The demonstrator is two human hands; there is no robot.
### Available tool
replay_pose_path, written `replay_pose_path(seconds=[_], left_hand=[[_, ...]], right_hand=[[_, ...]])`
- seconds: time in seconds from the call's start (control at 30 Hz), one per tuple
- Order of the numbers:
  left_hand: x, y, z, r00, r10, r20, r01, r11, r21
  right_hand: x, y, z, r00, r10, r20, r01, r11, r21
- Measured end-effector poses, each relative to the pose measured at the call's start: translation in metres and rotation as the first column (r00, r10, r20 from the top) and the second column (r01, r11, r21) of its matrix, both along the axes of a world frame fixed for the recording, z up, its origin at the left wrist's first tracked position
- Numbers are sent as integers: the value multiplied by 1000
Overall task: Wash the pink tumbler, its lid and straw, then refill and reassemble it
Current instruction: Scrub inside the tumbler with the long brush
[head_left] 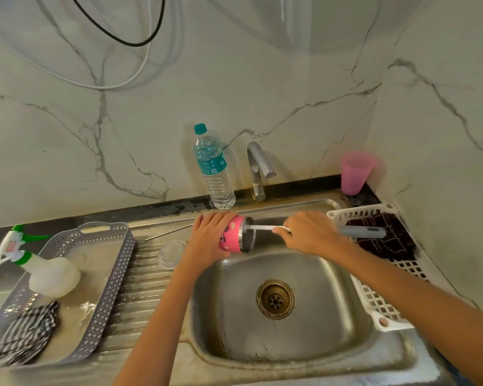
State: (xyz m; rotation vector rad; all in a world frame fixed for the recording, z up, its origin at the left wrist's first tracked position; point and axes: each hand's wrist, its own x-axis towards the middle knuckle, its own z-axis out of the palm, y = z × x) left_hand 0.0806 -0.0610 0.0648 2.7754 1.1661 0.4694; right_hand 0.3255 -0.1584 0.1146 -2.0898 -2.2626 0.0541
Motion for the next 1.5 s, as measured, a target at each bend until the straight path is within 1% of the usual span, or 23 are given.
replay_pose_path(seconds=[0.07, 0.2, 0.3, 0.4, 0.43, 0.5, 0.57, 0.7, 0.83, 0.97, 1.0, 1.07, 1.1, 1.13, 1.17, 1.2, 1.23, 1.27, 1.3, 1.33, 1.4, 1.47, 1.5], left_hand=[[8, -3, 0, 999, -26, 24, 26, 999, -27], [-9, 7, 4, 991, 91, 94, -87, 995, -46], [3, 7, 5, 998, 50, 40, -50, 999, -2], [-1, 14, 7, 984, 117, 132, -110, 992, -59], [0, 14, 8, 984, 111, 138, -105, 993, -52], [10, 8, 8, 997, 33, 74, -31, 999, -22], [14, 3, 2, 999, 0, 35, 1, 1000, -25], [-14, 12, -4, 993, 100, 57, -99, 995, -13], [4, 5, -6, 1000, 3, 24, -3, 1000, 0], [-17, 21, 2, 995, 100, 32, -100, 995, 7], [-14, 19, 5, 995, 91, 31, -91, 996, 8], [5, 11, 8, 998, 37, 49, -36, 999, -24], [13, 8, 4, 994, 51, 96, -44, 996, -78], [16, 7, 0, 980, 107, 165, -80, 984, -162], [16, 6, -2, 948, 192, 255, -121, 956, -268], [12, 4, -4, 892, 289, 347, -143, 910, -389], [8, 1, -7, 813, 393, 430, -134, 844, -519], [7, -6, -8, 724, 497, 478, -99, 761, -641], [8, -15, -11, 640, 590, 492, -47, 670, -741], [12, -23, -13, 561, 666, 491, 14, 586, -810], [21, -36, -24, 396, 773, 496, 163, 472, -866], [33, -43, -34, 224, 850, 477, 316, 400, -861], [39, -47, -35, 153, 880, 451, 384, 367, -847]], right_hand=[[-11, 1, -2, 1000, 11, -13, -11, 999, 30], [7, -10, 1, 999, -19, -26, 19, 1000, 10], [-11, -14, 3, 1000, 22, 9, -22, 999, 33], [-13, -20, 2, 998, 26, -49, -24, 999, 29], [-14, -20, 3, 999, 22, -50, -20, 999, 29], [-20, -17, 6, 998, 38, -56, -38, 999, 8], [-28, -17, 6, 996, 44, -84, -47, 999, -26], [-13, -28, 9, 991, 10, -137, -19, 998, -66], [-33, -16, 10, 991, 42, -125, -49, 998, -50], [-10, -25, 11, 987, -1, -163, -7, 999, -50], [-10, -25, 11, 986, -8, -169, -1, 999, -53], [-22, -22, 10, 985, -23, -170, 15, 999, -50], [-27, -21, 8, 984, -45, -170, 38, 998, -45], [-27, -21, 5, 979, -75, -190, 70, 997, -36], [-23, -26, 1, 965, -112, -237, 109, 994, -28], [-15, -31, -3, 943, -155, -296, 155, 988, -25], [-7, -38, -7, 920, -194, -339, 199, 980, -23], [0, -43, -12, 903, -224, -365, 231, 973, -27], [3, -48, -18, 888, -240, -392, 243, 969, -42], [3, -50, -25, 872, -234, -430, 230, 971, -61], [-6, -53, -37, 840, -189, -509, 161, 982, -99], [-17, -54, -44, 815, -151, -560, 110, 988, -105], [-22, -54, -46, 803, -141, -578, 103, 990, -99]])
